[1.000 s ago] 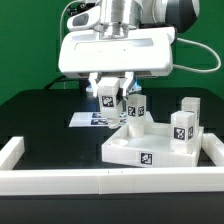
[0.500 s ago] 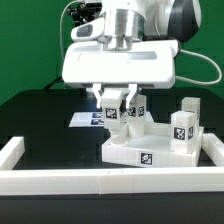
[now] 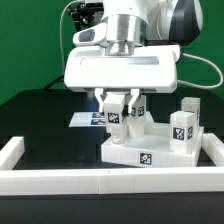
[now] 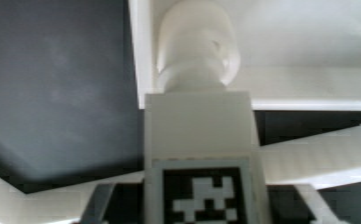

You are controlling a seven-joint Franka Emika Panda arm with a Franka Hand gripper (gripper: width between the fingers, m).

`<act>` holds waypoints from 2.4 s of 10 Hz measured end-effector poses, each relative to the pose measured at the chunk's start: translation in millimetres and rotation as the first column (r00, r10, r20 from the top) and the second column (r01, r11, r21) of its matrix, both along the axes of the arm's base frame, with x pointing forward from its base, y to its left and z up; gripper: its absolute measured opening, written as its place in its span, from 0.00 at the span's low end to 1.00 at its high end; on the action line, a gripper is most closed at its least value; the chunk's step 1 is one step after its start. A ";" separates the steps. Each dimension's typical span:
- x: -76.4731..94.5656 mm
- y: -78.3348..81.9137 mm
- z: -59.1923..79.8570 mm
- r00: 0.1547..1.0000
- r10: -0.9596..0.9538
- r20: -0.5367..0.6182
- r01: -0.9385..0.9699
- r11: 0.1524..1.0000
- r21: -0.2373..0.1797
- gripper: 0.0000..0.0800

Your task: Assemble square table

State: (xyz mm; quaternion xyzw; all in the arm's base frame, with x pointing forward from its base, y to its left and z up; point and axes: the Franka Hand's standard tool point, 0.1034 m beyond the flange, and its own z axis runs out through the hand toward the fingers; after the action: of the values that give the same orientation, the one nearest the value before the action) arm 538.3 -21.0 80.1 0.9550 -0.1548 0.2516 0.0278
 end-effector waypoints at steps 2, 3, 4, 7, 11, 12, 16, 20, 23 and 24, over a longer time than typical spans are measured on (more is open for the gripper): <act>0.3 0.0 -0.3 1.000 0.001 0.009 -0.001 1.000 -0.007 0.36; -2.2 2.4 -7.7 1.000 0.008 0.001 -0.008 1.000 -0.014 0.36; -3.6 4.0 -12.0 1.000 0.010 -0.013 -0.010 1.000 -0.010 0.36; -2.8 4.4 -12.4 1.000 0.011 -0.015 -0.011 1.000 -0.008 0.36; -6.0 7.3 -13.2 1.000 -0.001 -0.008 0.001 1.000 -0.011 0.36; -4.9 7.4 -13.0 1.000 -0.002 -0.013 0.002 1.000 -0.007 0.36; -6.1 8.1 -15.3 1.000 -0.001 -0.023 0.001 1.000 -0.003 0.76; -6.3 1.6 -13.5 0.999 0.006 -0.037 -0.006 1.000 -0.001 0.81; -4.2 -11.3 8.6 0.999 -0.010 -0.037 0.011 1.000 0.026 0.81; -2.6 -14.0 15.2 0.999 -0.013 -0.037 0.014 0.999 0.036 0.81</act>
Offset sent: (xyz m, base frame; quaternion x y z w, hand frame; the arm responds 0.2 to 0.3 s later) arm 0.0011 0.0004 -0.0115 -0.0193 0.0322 -0.0005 0.9993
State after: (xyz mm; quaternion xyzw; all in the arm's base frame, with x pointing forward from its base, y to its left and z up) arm 535.7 -35.0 95.3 0.9588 -0.1652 0.2307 0.0152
